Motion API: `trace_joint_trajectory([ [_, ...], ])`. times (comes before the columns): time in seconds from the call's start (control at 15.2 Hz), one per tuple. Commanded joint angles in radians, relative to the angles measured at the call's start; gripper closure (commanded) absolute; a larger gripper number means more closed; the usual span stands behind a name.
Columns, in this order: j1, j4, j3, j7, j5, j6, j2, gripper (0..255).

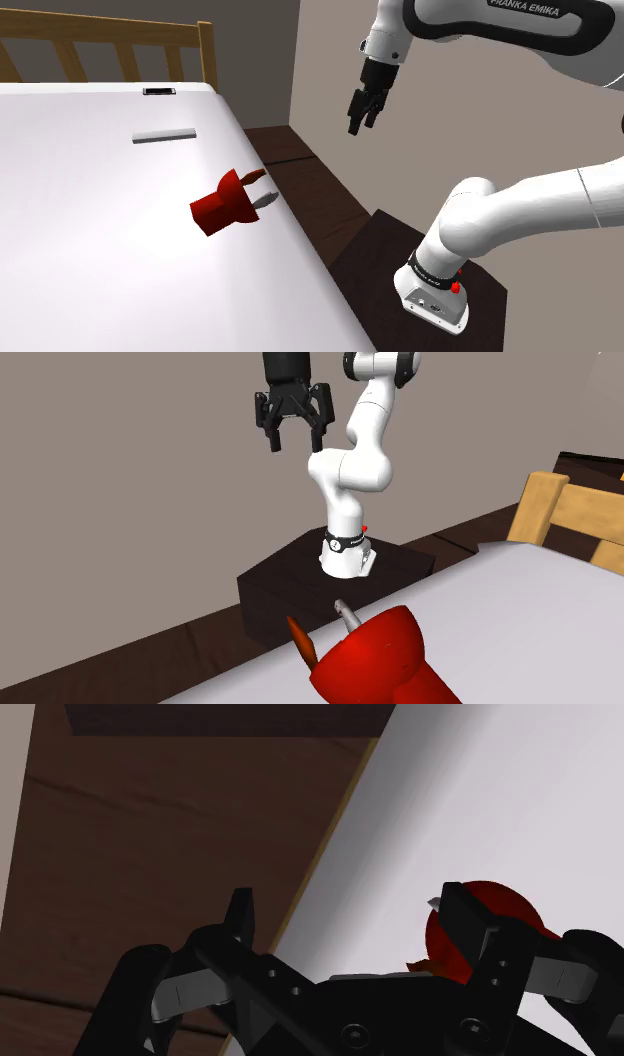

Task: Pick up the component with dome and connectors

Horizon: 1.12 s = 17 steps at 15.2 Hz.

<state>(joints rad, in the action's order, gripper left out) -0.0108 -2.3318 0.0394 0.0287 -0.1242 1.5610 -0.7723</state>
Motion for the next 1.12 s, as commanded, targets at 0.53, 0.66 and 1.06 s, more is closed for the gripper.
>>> trace_joint_trajectory([
  [0.53,-0.113,0.091,0.052,-0.242,0.052,0.151,0.297,0],
  [0.66,-0.138,0.118,0.071,-0.296,0.068,0.182,0.366,0],
  [1.06,-0.206,0.198,0.135,-0.441,0.129,0.261,0.561,0],
])
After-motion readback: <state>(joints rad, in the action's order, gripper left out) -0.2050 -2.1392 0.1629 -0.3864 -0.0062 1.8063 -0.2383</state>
